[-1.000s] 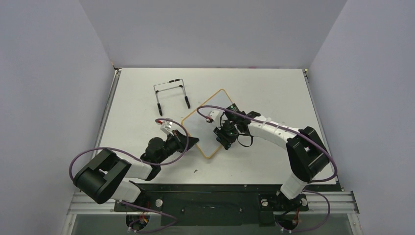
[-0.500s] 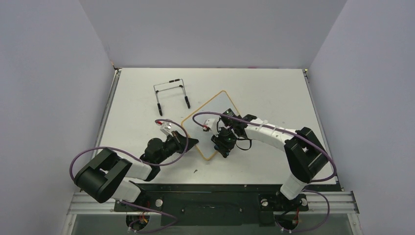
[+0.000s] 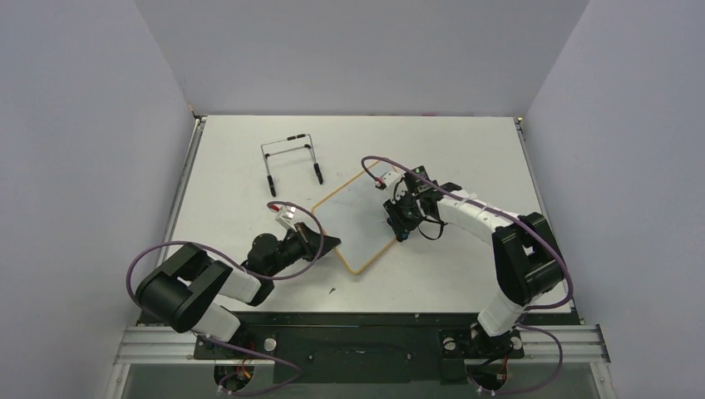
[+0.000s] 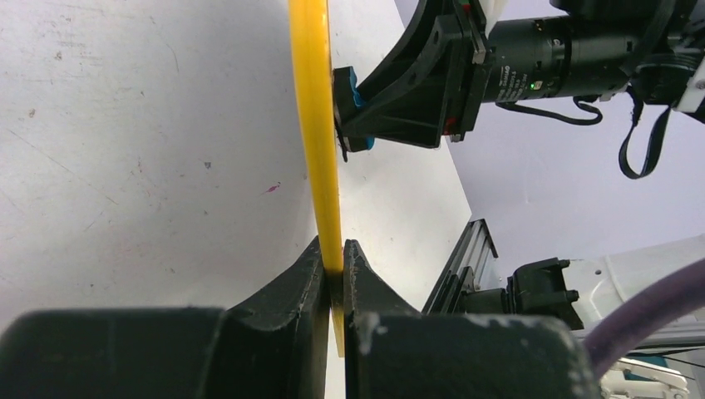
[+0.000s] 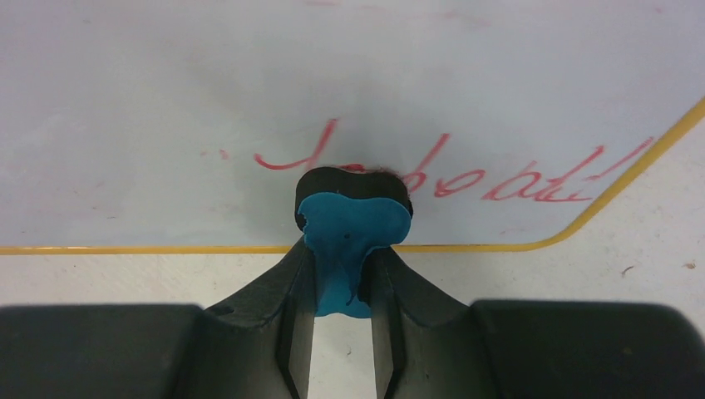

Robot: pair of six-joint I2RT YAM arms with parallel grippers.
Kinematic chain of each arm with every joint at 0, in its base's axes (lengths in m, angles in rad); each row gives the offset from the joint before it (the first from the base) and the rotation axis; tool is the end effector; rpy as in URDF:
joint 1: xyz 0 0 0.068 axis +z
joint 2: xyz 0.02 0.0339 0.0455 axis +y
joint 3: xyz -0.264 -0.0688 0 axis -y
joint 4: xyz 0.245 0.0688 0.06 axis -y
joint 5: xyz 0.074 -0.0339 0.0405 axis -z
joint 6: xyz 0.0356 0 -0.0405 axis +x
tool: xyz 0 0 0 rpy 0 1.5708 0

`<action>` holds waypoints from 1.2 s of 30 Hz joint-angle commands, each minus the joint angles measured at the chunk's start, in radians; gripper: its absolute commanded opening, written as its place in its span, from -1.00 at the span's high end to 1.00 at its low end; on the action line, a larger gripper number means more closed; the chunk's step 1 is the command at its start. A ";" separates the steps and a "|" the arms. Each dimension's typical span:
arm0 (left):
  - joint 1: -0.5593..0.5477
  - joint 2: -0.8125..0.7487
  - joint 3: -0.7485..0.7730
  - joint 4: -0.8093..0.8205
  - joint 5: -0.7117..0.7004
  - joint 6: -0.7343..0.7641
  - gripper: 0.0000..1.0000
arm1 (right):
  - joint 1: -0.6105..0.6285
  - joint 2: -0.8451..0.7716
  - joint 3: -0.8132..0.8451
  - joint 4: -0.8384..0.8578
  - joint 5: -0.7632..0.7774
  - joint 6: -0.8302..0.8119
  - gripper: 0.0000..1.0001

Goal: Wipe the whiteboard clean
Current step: Erase the whiteboard at the whiteboard stand.

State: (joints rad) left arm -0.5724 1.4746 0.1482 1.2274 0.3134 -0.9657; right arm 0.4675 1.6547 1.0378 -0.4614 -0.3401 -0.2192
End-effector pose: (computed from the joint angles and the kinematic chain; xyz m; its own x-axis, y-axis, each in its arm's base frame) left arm 0.1786 -0.1281 0.1424 -0.6831 -0.4906 -0.5410 0.3715 0.4044 -0.8358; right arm 0.2870 0.1582 0.1890 -0.6448 -0.5551 -0.5254 -0.7232 0.6657 0.1841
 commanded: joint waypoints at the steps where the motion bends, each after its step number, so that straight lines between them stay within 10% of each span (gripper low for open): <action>1: -0.009 0.044 0.054 0.217 0.127 -0.049 1.00 | 0.085 -0.013 0.025 0.032 -0.060 -0.012 1.00; 9: -0.021 0.079 0.067 0.240 0.136 -0.065 1.00 | 0.199 -0.037 0.047 0.012 -0.059 -0.040 1.00; 17: -0.035 0.074 0.084 0.209 0.136 -0.056 1.00 | 0.046 0.051 0.079 0.048 0.132 0.055 1.00; 29: -0.041 0.061 0.093 0.170 0.141 -0.038 1.00 | 0.229 0.017 0.107 -0.024 -0.060 -0.042 1.00; 36: -0.053 0.051 0.105 0.141 0.138 -0.026 1.00 | 0.090 0.058 0.115 0.037 0.067 0.047 1.00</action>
State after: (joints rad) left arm -0.5808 1.5661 0.1860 1.2526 0.3264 -1.0058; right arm 0.6483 1.6775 1.1374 -0.5259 -0.2878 -0.2337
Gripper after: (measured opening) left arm 0.038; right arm 0.218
